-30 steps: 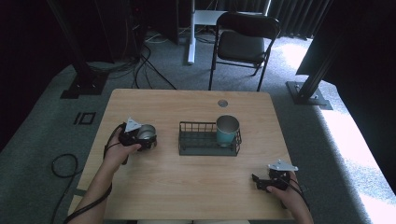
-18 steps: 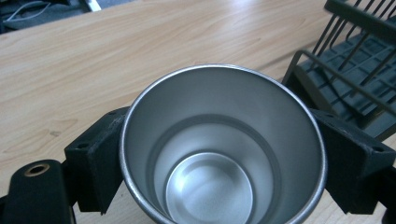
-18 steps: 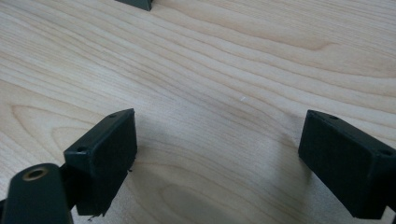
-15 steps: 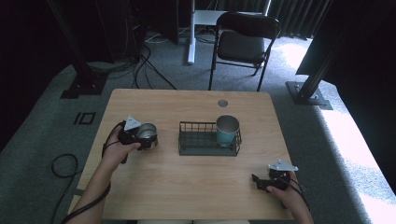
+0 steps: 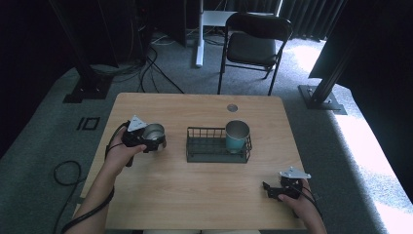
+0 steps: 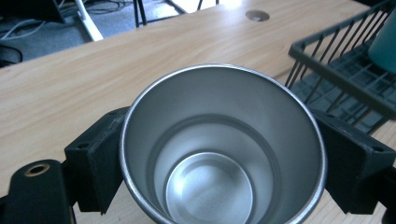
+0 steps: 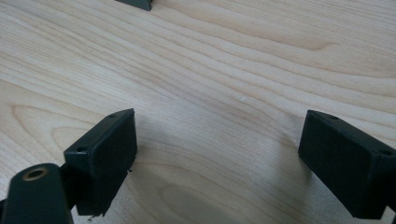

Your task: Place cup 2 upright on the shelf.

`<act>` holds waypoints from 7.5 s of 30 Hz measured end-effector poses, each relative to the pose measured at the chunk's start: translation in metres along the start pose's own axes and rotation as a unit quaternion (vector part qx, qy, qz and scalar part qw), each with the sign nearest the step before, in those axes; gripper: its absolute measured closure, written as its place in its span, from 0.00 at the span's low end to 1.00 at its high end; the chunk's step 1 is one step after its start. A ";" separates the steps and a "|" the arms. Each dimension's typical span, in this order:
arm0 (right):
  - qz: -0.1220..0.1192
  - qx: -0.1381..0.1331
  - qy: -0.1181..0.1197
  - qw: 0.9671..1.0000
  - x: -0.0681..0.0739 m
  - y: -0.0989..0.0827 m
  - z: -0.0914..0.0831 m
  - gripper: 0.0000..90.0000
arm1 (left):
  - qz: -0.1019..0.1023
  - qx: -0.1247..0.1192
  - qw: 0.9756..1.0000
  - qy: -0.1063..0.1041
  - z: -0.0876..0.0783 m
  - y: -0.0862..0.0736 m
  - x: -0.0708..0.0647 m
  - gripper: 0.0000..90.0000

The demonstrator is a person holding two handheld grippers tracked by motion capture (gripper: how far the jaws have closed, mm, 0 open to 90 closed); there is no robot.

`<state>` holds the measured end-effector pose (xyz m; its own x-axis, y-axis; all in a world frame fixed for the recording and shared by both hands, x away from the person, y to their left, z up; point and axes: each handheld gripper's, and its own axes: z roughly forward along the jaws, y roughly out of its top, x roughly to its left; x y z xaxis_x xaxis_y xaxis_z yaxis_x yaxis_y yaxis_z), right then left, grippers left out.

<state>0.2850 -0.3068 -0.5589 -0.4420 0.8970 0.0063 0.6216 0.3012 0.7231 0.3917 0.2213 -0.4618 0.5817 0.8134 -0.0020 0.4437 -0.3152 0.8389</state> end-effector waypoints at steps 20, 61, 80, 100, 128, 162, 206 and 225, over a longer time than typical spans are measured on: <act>0.000 0.000 0.000 1.000 0.000 0.000 0.000 0.12 | 0.038 -0.038 0.998 -0.014 -0.018 0.051 -0.021 0.15; 0.000 -0.001 0.000 1.000 0.000 0.000 0.000 0.12 | 0.092 -0.055 0.985 -0.133 0.042 0.098 -0.102 0.15; 0.002 0.000 0.002 1.000 0.000 0.000 0.000 0.12 | 0.087 -0.021 0.984 -0.156 0.085 0.075 -0.112 0.15; 0.004 -0.002 0.004 1.000 -0.001 0.000 0.000 0.12 | 0.078 -0.004 0.985 -0.153 0.103 0.058 -0.113 0.14; 0.001 0.000 0.000 1.000 0.000 0.000 0.000 0.12 | 0.068 -0.042 0.988 -0.134 0.054 0.060 -0.089 0.03; 0.000 0.000 0.000 1.000 0.000 0.000 0.000 0.12 | 0.025 -0.039 0.997 -0.054 0.022 0.024 -0.044 0.03; 0.000 0.000 0.000 1.000 0.000 0.000 0.000 0.12 | -0.015 0.013 1.000 0.003 -0.013 -0.067 -0.023 0.03; 0.000 0.000 0.000 1.000 0.000 0.000 0.000 0.12 | -0.038 0.035 0.998 0.046 -0.033 -0.103 -0.016 0.03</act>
<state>0.2849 -0.3068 -0.5589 -0.4419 0.8970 0.0063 0.6214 0.3010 0.7234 0.3143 0.2562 -0.5302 0.4812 0.8766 -0.0111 0.5329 -0.2824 0.7976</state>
